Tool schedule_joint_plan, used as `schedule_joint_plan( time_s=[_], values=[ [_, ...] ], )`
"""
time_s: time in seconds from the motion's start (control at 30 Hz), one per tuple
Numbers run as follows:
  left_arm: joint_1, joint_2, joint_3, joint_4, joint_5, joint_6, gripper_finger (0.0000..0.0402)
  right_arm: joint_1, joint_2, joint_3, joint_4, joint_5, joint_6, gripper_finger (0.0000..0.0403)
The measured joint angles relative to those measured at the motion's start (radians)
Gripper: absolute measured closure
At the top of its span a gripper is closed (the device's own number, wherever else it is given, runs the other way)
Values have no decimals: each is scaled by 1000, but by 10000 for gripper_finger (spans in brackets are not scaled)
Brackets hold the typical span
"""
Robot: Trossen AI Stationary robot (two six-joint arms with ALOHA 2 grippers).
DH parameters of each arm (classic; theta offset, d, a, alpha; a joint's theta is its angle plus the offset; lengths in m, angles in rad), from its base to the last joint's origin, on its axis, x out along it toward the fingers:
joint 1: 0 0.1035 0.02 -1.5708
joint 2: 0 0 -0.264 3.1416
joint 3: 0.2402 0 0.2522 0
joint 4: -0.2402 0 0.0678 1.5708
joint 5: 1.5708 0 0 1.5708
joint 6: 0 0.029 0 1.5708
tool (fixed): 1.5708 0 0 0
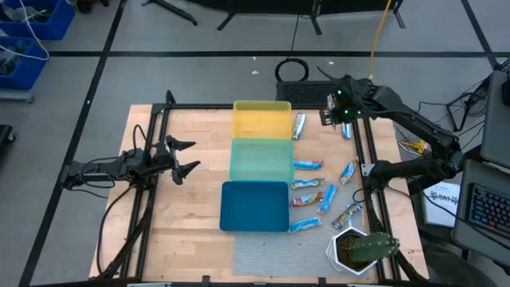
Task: Pick and place Granola Bars by type
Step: Put the yellow granola bar into the yellow bin
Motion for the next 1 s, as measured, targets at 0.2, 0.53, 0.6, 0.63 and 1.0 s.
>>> schedule_joint_plan(
  time_s=[0.2, 0.53, 0.6, 0.63, 1.0],
  values=[
    [0, 0, 0, 0, 0, 0, 9, 0, 22, 125, -106, -12, 70, 397],
    [0, 0, 0, 0, 0, 0, 9, 0, 97, 277, -145, -11, 136, 398],
    [0, 0, 0, 0, 0, 0, 9, 0, 114, 313, -146, -8, 137, 398],
    [0, 0, 0, 0, 0, 0, 9, 0, 124, 331, -147, -6, 137, 398],
    [0, 0, 0, 0, 0, 0, 9, 1, 264, 451, -119, -11, 149, 398]
  ],
)
